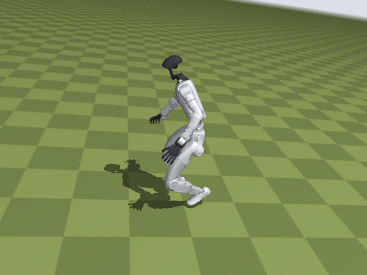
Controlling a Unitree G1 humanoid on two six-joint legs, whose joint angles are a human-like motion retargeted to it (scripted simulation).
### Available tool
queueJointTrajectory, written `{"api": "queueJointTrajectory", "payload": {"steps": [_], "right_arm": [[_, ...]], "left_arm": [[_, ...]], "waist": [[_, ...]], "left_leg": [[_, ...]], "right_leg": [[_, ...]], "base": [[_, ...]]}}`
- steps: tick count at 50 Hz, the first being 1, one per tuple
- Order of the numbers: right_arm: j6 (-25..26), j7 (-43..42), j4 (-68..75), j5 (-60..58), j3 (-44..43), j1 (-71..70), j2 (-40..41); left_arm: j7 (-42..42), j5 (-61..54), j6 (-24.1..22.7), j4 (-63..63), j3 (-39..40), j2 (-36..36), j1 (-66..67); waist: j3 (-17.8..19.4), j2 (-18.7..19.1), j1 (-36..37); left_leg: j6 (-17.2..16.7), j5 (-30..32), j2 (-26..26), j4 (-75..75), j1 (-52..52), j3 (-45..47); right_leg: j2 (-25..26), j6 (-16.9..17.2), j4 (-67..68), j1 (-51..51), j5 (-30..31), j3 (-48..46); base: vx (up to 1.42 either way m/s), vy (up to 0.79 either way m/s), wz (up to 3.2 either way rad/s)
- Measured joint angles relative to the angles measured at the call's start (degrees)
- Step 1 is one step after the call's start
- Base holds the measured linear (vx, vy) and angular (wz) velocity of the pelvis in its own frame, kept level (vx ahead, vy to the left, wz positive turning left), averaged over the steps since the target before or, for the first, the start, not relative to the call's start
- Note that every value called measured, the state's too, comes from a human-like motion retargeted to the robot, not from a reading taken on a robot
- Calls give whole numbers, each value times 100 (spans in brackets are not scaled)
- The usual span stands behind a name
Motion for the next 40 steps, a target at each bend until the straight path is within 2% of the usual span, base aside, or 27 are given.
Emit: {"api": "queueJointTrajectory", "payload": {"steps": [2, 5, 7, 8, 10, 12, 13, 15, 17, 20, 22, 24, 25, 27, 28, 30, 33, 34, 37, 40], "right_arm": [[-370, 57, -720, 1427, 245, -410, 195], [-1336, 719, -2229, 2736, 689, -306, 88], [-1622, 1234, -3310, 2420, 656, -70, -111], [-1721, 1233, -3784, 2255, 615, -15, -138], [-1684, 1268, -4741, 1927, 430, 99, -185], [-1663, 1137, -5733, 1861, 224, 316, -352], [-1731, 1022, -6235, 1900, 127, 504, -485], [-1609, 764, -7157, 1911, -1, 904, -623], [-1620, 792, -7786, 1906, -99, 1152, -670], [-1549, 1309, -8262, 2026, -56, 1319, -350], [-1461, 1616, -8265, 1975, 230, 1386, 19], [-1406, 1809, -8095, 1667, 611, 1476, 225], [-1320, 2013, -7956, 1491, 815, 1501, 242], [-1352, 1723, -7495, 1208, 1223, 1489, 366], [-1377, 1855, -7228, 1265, 1363, 1494, 353], [-1371, 2382, -6579, 1483, 1657, 1370, 309], [-1116, 3772, -5420, 1977, 2025, 899, 114], [-982, 4184, -5027, 2130, 2095, 708, -2], [-576, 5284, -3555, 2137, 2196, -27, -422], [-419, 4814, -1340, 651, 2041, -904, -770]], "left_arm": [[269, -374, 455, 983, 304, -164, 196], [306, -685, 663, 2593, 804, -130, 93], [269, -647, 545, 3847, 1589, 56, -210], [195, -876, 547, 4201, 1878, 325, -225], [59, -1144, 642, 4796, 2415, 964, -367], [92, -1143, 774, 5100, 2727, 1629, -563], [115, -1056, 815, 5173, 2815, 1933, -665], [190, -1165, 1014, 5203, 2652, 2499, -1009], [108, -1238, 1104, 5061, 2516, 2846, -1419], [-71, -1399, 1175, 4809, 2313, 3012, -2003], [-117, -1538, 1127, 4676, 2112, 2823, -2288], [-143, -1480, 1056, 4607, 1927, 2379, -2570], [-180, -1488, 1039, 4562, 1794, 2094, -2699], [-4, -1484, 907, 4405, 1575, 1405, -2812], [-73, -1423, 833, 4297, 1511, 1041, -2801], [-353, -1309, 646, 4072, 1402, 346, -2737], [-1000, -1366, 331, 3627, 1109, -553, -2558], [-1194, -1506, 262, 3385, 867, -784, -2471], [-1953, -1997, 127, 2562, 85, -1250, -2280], [-2835, -2301, 168, 1875, -579, -1359, -2201]], "waist": [[0, -86, 251], [-21, -446, 790], [-74, -778, 1038], [-137, -966, 1164], [-171, -1406, 1363], [-69, -1735, 1592], [-51, -1831, 1711], [0, -2127, 1838], [0, -2283, 1905], [0, -2336, 1863], [0, -2273, 1734], [0, -2082, 1631], [0, -1949, 1577], [0, -1641, 1400], [0, -1472, 1286], [0, -1164, 946], [-56, -804, 96], [-62, -636, -211], [0, 97, -935], [0, 733, -985]], "left_leg": [[214, -39, 172, -209, 67, -56], [256, -4, 576, -763, 44, -109], [139, 65, 775, -1561, 0, -102], [69, 110, 1003, -1948, -69, -37], [-94, 436, 1084, -3168, -10, 120], [-383, 640, 746, -3654, 101, -140], [-504, 483, 571, -3467, 40, -355], [-429, 238, -63, -3591, 132, -627], [-334, 43, -422, -3340, -29, -875], [-198, -101, -783, -3270, 50, -1240], [-184, -111, -902, -3481, 370, -1472], [-207, -101, -879, -3602, 711, -1604], [-235, -78, -863, -3818, 946, -1695], [-341, 67, -775, -4344, 1479, -1752], [-390, 131, -703, -4542, 1733, -1714], [-437, 222, -515, -4782, 2130, -1471], [-215, 85, -252, -4556, 2435, -801], [-132, -19, -127, -4312, 2457, -619], [24, -233, 176, -3497, 2317, -463], [11, -293, 193, -2569, 1901, -166]], "right_leg": [[-228, -324, -672, 654, 290, -385], [-728, -309, -1136, 1396, 723, -911], [-1099, -194, -1117, 1745, 1032, -1251], [-1253, -187, -837, 1759, 1064, -1365], [-1614, -253, -422, 1834, 1226, -1571], [-1839, -465, 254, 1803, 1221, -1425], [-1786, -501, 708, 1689, 1123, -1126], [-1432, -525, 1508, 1396, 892, -231], [-1079, -575, 2604, 903, 366, 172], [-918, -1056, 3683, 299, -367, -161], [-570, -1072, 3793, 59, -644, -414], [-203, -948, 3617, -216, -718, -589], [-10, -852, 3365, -339, -718, -663], [280, -688, 2532, -484, -676, -728], [403, -575, 2035, -510, -624, -716], [648, -245, 784, -519, -290, -541], [696, 395, -1216, -285, 1177, 71], [634, 502, -1195, -244, 1244, 125], [512, 537, -598, -32, 595, -263], [348, 627, -92, -113, 134, -481]], "base": [[31, 24, 122], [36, 27, 166], [44, 30, 196], [49, 30, 186], [49, 32, 191], [52, 33, 200], [54, 29, 220], [52, 24, 244], [55, 16, 224], [60, 10, 179], [68, 2, 150], [73, 0, 117], [74, -1, 95], [75, -1, 86], [75, -2, 86], [76, -3, 101], [77, -6, 154], [76, -9, 179], [63, -6, 130], [52, 1, 22]]}}
